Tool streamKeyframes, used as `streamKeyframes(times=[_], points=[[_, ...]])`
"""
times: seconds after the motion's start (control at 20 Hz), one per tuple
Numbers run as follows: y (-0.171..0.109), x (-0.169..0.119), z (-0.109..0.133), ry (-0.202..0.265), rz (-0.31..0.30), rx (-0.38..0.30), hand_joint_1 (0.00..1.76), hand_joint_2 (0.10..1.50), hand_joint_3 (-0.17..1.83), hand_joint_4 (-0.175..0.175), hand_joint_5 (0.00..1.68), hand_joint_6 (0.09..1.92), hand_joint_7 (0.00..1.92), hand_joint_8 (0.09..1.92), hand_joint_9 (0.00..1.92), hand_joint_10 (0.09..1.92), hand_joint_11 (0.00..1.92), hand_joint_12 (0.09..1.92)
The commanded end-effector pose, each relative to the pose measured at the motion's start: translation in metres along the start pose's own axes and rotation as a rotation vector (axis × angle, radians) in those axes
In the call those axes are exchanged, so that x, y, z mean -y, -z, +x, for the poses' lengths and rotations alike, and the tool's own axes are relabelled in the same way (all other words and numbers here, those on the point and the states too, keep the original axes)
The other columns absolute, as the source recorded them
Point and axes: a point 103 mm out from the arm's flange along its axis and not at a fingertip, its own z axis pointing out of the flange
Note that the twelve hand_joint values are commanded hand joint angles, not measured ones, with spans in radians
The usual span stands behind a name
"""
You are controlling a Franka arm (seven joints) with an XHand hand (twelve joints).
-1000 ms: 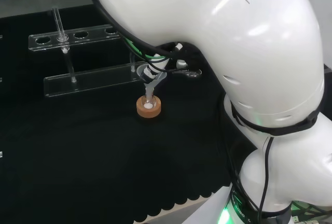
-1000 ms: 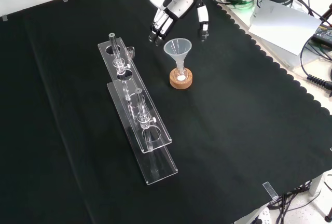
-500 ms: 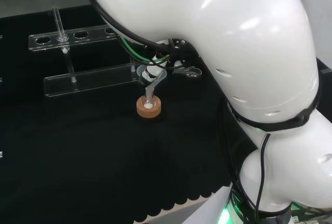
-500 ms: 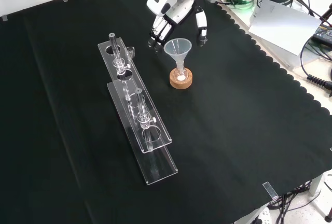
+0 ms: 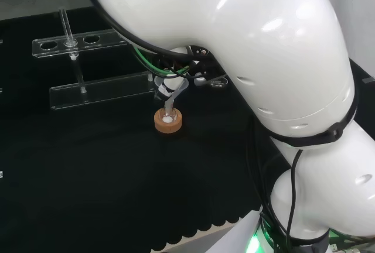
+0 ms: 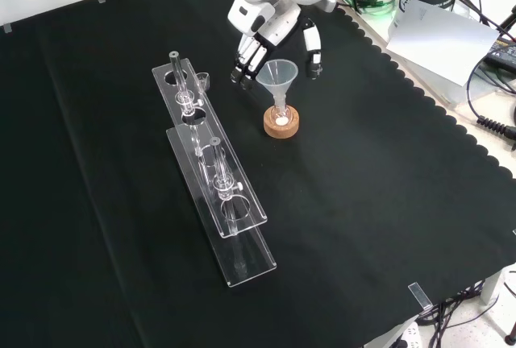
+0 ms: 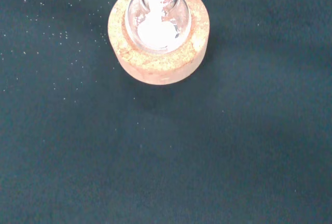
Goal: Remove the funnel from the round-bottom flask.
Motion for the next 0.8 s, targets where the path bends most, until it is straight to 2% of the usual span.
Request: streamKeyframes(times=[0.05,0.2,0.25,0.3,0.35,0.55,0.7,0.8], points=[[-0.002,-0.005,0.004,0.014,0.000,0.018,0.63,0.67,0.26,-0.069,0.00,0.09,0.00,0.28,0.29,0.80,0.48,1.39],[-0.004,-0.007,0.008,0.014,0.011,0.046,0.64,0.67,0.27,-0.071,0.00,0.09,0.00,0.33,0.39,0.74,0.49,1.38],[-0.005,-0.008,0.010,0.001,0.013,0.056,0.65,0.67,0.28,-0.072,0.00,0.09,0.00,0.34,0.41,0.72,0.49,1.38],[-0.006,-0.008,0.009,-0.076,0.021,0.082,0.66,0.67,0.29,-0.072,0.00,0.09,0.00,0.36,0.43,0.71,0.50,1.37],[-0.006,-0.009,0.013,-0.089,0.025,0.101,0.66,0.67,0.29,-0.074,0.00,0.09,0.00,0.38,0.45,0.70,0.50,1.37],[-0.007,-0.010,0.024,-0.060,0.017,0.127,0.70,0.66,0.32,-0.077,0.00,0.09,0.00,0.46,0.49,0.67,0.51,1.37],[-0.005,-0.009,0.022,-0.038,-0.001,0.150,0.74,0.65,0.38,-0.081,0.01,0.09,0.00,0.53,0.53,0.65,0.52,1.36],[-0.004,-0.005,0.012,-0.018,-0.032,0.155,0.79,0.63,0.45,-0.085,0.05,0.09,0.00,0.59,0.56,0.63,0.53,1.35]])
